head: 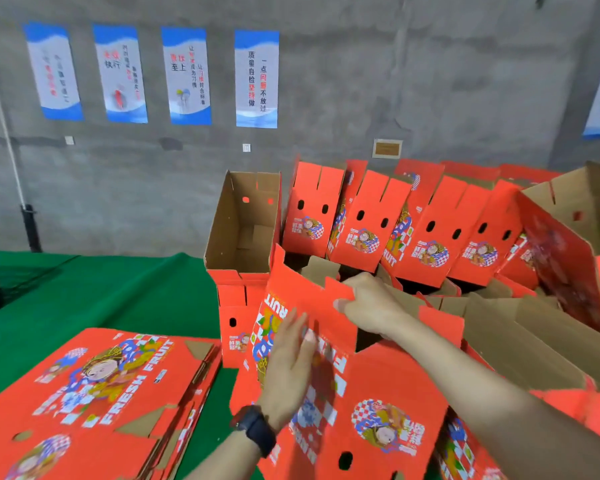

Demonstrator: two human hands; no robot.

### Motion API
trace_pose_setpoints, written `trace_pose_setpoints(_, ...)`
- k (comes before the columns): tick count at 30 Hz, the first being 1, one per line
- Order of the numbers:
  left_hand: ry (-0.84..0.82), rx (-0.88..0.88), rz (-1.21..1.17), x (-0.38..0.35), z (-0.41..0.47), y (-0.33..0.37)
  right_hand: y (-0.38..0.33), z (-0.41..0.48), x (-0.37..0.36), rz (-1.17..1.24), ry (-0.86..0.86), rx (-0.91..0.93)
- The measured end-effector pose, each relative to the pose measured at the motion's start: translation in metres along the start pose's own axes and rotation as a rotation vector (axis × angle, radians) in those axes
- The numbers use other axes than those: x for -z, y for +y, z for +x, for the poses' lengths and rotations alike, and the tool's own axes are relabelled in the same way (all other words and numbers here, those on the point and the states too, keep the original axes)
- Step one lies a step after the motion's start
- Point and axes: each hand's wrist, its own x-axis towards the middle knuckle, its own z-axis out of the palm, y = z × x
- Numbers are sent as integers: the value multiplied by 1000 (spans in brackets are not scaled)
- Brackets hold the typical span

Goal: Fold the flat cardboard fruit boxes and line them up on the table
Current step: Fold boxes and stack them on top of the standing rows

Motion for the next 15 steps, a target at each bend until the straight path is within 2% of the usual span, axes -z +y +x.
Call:
trace_pose_setpoints(2,125,131,-29,16,18,-17,13,-9,12,63,-13,2)
trace_pose_setpoints(5,135,318,-118,41,38,-38,33,-24,23,79,28,102)
trace_pose_setpoints(10,72,233,-381,88,52,-57,52,-38,41,214,-56,317)
trace_pose_setpoints(12,62,181,-512,103,58,-58,59,-34,41,271,-54,315)
trace_pose_setpoints(15,-73,153,-629,121,62,-53,68,-24,39,343,-103,280)
